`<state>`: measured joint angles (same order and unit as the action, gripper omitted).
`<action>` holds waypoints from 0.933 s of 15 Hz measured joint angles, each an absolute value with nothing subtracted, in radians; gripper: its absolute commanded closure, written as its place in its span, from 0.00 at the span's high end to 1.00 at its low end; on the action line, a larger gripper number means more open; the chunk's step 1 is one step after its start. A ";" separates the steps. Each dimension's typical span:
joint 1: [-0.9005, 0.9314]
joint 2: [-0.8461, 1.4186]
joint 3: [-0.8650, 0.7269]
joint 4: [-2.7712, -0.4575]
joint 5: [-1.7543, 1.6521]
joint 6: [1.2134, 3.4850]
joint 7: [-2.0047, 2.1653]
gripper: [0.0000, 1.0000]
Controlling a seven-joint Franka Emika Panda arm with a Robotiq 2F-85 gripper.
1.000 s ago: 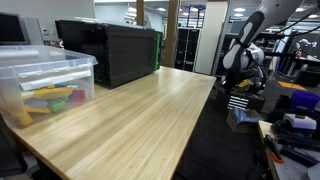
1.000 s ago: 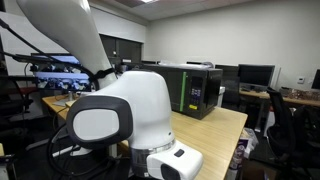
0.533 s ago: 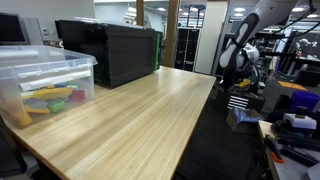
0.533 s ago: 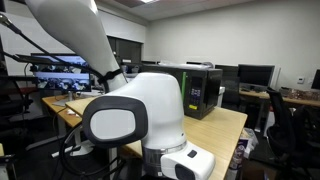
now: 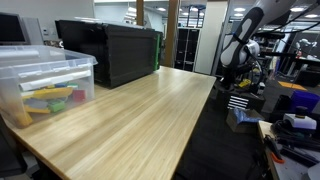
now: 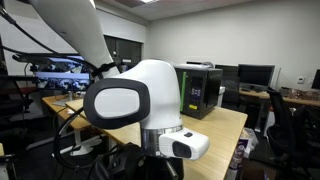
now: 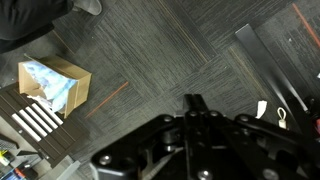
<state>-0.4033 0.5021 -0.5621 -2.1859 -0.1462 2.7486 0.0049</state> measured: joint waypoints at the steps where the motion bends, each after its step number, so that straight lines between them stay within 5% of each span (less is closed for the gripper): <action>1: -0.400 0.504 -0.567 -2.193 -0.150 2.748 0.008 0.02; 14: -0.416 0.538 -0.543 -2.263 -0.112 2.950 0.064 0.02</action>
